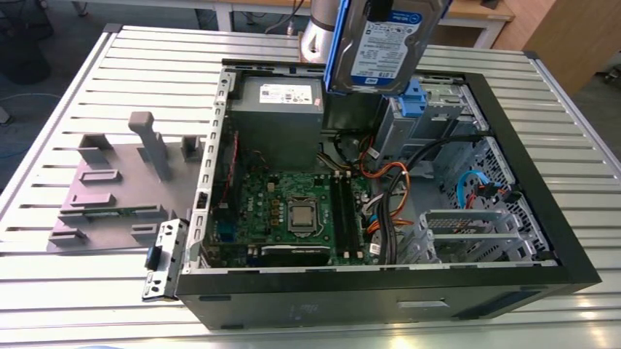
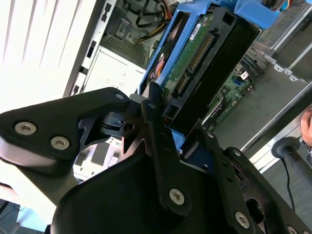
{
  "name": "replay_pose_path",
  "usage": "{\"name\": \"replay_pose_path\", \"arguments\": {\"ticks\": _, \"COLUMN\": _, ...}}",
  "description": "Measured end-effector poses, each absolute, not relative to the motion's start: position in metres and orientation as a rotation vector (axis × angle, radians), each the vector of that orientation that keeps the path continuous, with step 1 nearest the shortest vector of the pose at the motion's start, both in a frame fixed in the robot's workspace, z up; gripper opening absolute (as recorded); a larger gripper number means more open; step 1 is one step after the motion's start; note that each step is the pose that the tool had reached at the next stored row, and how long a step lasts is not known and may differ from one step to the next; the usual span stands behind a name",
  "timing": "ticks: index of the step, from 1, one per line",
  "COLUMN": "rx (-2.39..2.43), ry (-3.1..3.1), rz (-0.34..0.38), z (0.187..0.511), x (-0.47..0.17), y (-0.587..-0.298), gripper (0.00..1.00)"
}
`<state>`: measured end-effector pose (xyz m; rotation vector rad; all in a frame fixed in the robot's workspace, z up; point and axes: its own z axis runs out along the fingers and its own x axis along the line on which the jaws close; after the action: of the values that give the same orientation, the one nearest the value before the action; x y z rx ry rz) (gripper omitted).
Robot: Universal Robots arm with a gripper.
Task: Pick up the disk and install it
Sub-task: 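Pick up the disk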
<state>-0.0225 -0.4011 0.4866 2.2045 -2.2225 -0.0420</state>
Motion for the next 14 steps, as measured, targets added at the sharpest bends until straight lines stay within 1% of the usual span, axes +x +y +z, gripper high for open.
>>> {"name": "replay_pose_path", "arguments": {"ticks": 4, "rx": 2.204, "ry": -2.223, "rz": -0.042, "z": 0.487, "x": -0.022, "y": -0.402, "gripper": 0.36}}
{"name": "replay_pose_path", "arguments": {"ticks": 6, "rx": 2.204, "ry": -2.222, "rz": -0.042, "z": 0.485, "x": -0.022, "y": -0.423, "gripper": 0.36}}
{"name": "replay_pose_path", "arguments": {"ticks": 14, "rx": 2.204, "ry": -2.223, "rz": -0.042, "z": 0.485, "x": -0.022, "y": -0.428, "gripper": 0.36}}
